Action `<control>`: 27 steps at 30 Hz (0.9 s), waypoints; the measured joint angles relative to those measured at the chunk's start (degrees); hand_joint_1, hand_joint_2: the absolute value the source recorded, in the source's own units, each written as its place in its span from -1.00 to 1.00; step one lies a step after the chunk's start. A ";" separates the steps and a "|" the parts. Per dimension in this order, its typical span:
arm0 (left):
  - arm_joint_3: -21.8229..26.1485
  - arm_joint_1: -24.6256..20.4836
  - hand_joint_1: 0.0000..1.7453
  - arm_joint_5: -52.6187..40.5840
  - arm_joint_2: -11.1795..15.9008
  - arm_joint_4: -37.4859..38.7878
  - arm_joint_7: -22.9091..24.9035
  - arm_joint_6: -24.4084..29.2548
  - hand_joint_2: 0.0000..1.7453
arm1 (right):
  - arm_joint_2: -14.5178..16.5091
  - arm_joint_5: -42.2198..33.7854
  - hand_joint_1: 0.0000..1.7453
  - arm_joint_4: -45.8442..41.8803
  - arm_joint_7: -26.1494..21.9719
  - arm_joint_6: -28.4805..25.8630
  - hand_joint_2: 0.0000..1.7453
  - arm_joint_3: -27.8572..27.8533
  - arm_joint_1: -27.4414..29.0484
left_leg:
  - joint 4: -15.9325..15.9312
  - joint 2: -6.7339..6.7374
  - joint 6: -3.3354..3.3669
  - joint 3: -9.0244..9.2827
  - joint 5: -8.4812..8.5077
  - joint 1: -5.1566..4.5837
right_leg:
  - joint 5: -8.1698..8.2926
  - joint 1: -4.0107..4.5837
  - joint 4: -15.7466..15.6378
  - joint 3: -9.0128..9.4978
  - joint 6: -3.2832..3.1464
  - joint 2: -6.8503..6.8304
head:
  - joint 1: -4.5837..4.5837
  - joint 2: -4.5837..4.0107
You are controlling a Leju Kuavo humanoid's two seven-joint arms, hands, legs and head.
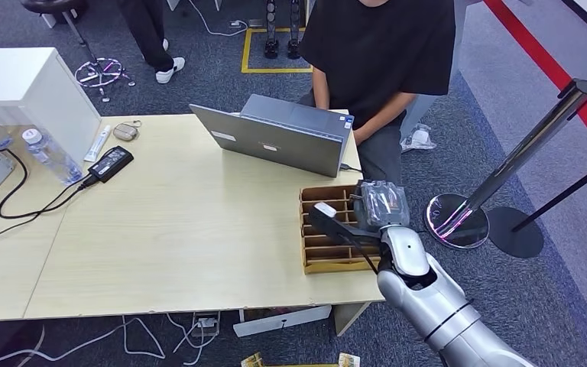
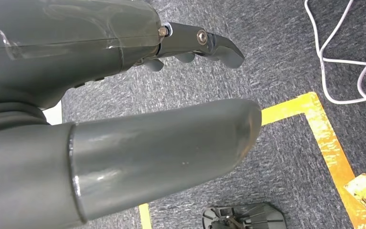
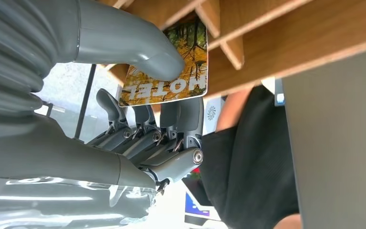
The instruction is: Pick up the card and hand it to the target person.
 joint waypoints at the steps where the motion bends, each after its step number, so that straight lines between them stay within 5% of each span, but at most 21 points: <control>1: 0.00 0.00 -1.00 0.07 0.01 0.00 0.00 0.00 -1.00 | -0.13 0.01 0.64 -0.73 0.39 0.34 1.00 -0.15 -0.03 | 0.00 0.00 0.00 0.00 0.00 0.00 | 0.00 0.00 0.00 0.00 0.00 0.00 | 0.00 0.00; 27: 0.00 0.10 -1.00 0.79 0.01 0.00 -0.31 0.00 -1.00 | -7.66 1.32 0.74 -19.90 4.60 6.28 1.00 -6.19 -4.15 | 0.01 0.00 0.00 0.00 0.00 -0.02 | 0.00 -0.01 -0.01 0.00 0.00 -0.01 | 0.00 0.01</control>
